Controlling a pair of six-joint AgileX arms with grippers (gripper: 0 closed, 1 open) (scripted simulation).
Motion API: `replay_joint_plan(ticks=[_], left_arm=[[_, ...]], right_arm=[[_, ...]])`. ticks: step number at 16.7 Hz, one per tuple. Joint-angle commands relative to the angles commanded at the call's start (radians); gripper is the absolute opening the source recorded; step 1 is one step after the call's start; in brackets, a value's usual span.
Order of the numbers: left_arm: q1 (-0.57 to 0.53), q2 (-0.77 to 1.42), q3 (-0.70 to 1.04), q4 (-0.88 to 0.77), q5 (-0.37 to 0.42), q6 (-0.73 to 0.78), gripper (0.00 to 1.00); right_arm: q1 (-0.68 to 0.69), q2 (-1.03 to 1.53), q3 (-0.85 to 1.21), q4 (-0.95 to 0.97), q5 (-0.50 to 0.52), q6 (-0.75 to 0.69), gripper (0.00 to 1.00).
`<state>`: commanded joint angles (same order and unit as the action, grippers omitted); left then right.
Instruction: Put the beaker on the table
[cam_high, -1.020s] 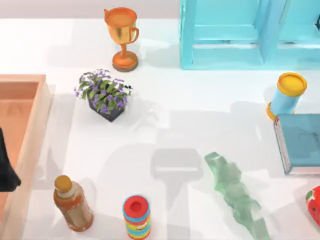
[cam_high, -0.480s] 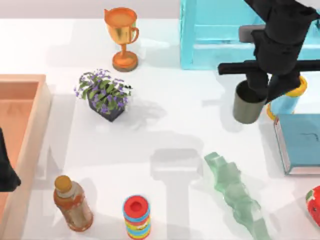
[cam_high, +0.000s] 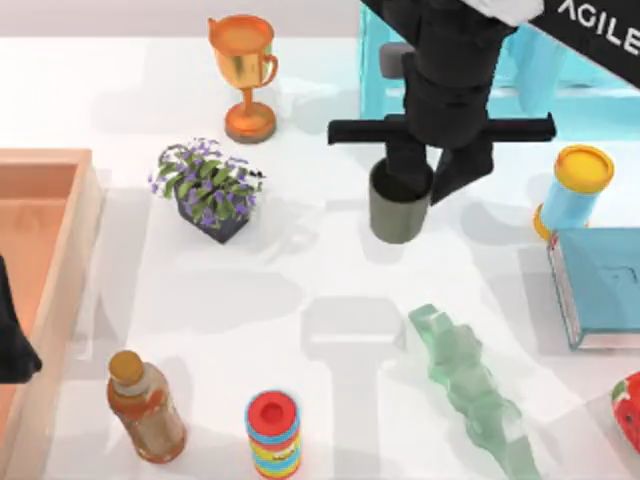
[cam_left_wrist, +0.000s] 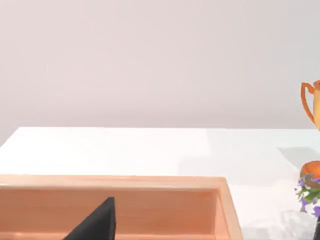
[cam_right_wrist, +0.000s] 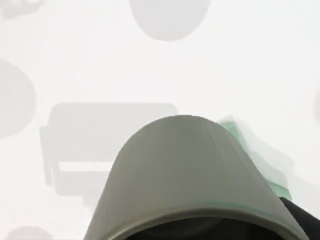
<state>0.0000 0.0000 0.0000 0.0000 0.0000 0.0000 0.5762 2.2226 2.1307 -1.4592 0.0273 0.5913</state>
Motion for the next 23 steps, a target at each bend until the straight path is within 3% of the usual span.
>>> replay_joint_plan(ticks=[7,13,18,23], left_arm=[[0.000,0.000,0.000,0.000,0.000,0.000,1.00],[0.000,0.000,0.000,0.000,0.000,0.000,1.00],[0.000,0.000,0.000,0.000,0.000,0.000,1.00],[0.000,0.000,0.000,0.000,0.000,0.000,1.00]], right_arm=[[-0.001,0.000,-0.014,0.018,-0.002,0.005,0.00],[0.013,0.016,-0.203,0.225,0.001,0.017,0.00],[0.014,0.019,-0.221,0.243,0.001,0.019,0.00],[0.014,0.019,-0.221,0.243,0.001,0.019,0.38]])
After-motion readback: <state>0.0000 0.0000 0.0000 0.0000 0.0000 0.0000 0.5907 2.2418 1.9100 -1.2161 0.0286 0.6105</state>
